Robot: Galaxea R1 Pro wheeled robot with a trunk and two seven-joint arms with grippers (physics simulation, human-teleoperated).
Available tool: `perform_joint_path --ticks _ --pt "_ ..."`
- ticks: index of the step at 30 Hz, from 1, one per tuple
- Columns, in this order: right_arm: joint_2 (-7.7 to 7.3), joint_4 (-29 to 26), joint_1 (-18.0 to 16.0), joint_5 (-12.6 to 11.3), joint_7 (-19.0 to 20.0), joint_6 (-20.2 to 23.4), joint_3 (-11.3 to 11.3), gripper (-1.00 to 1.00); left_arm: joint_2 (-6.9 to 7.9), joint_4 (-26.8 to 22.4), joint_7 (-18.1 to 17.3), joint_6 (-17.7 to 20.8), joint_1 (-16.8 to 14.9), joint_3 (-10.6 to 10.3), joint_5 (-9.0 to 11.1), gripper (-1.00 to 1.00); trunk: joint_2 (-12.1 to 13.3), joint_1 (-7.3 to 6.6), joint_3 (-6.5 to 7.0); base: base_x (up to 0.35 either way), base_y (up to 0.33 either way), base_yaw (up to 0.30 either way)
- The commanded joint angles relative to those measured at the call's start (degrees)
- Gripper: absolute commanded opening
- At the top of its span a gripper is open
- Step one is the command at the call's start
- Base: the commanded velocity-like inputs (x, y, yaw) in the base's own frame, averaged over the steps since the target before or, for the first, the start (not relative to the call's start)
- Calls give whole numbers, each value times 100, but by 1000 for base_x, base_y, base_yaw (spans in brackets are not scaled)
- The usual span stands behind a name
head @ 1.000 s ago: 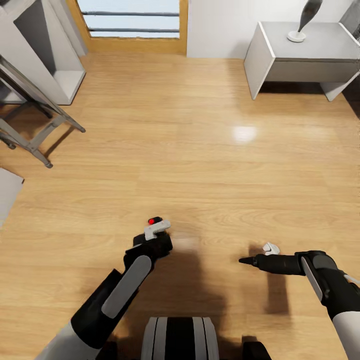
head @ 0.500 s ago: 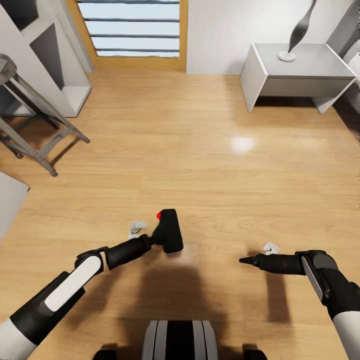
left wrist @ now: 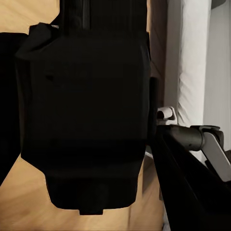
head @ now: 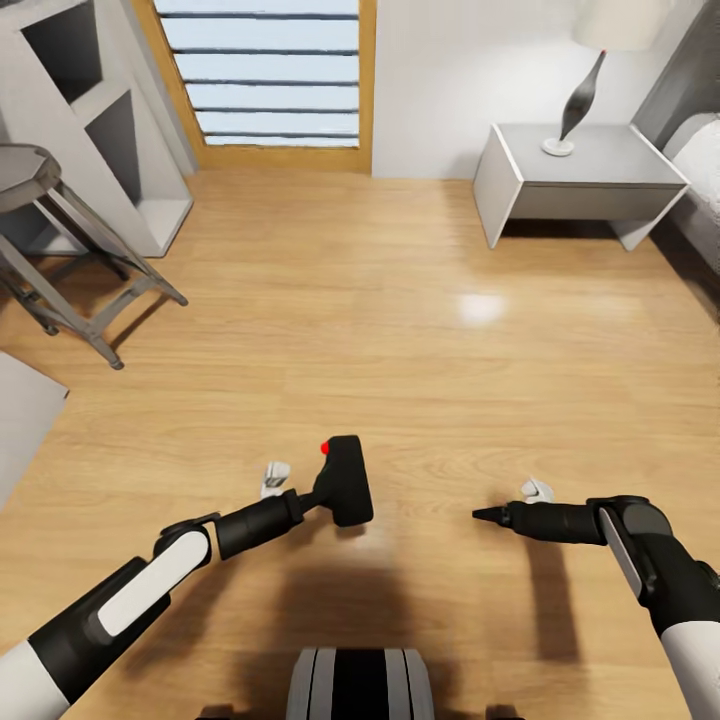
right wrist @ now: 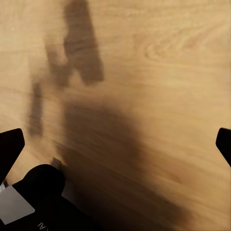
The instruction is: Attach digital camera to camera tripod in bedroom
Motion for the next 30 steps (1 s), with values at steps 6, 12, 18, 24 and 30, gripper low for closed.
perform_joint_path --ticks 6,12,18,24,30 --pt "25 -13 -2 36 5 54 12 100 -62 12 -7 -23 -3 -73 43 -100 7 -16 130 0 0 0" --pt "26 -17 -2 54 9 56 8 100 -346 29 216 -26 -4 -91 5 -100 15 -32 263 0 0 0" --pt "27 -23 -2 47 13 41 3 100 -613 26 956 -23 -3 -91 -26 -100 23 -47 396 0 0 0" --pt "30 -25 -2 28 13 19 2 100 -800 21 1737 -27 -4 -88 -31 -100 31 -63 529 0 0 0" --pt "24 -26 -2 -1 14 43 -3 100 -885 19 2017 -34 -4 -84 -33 -100 39 -78 662 0 0 0"
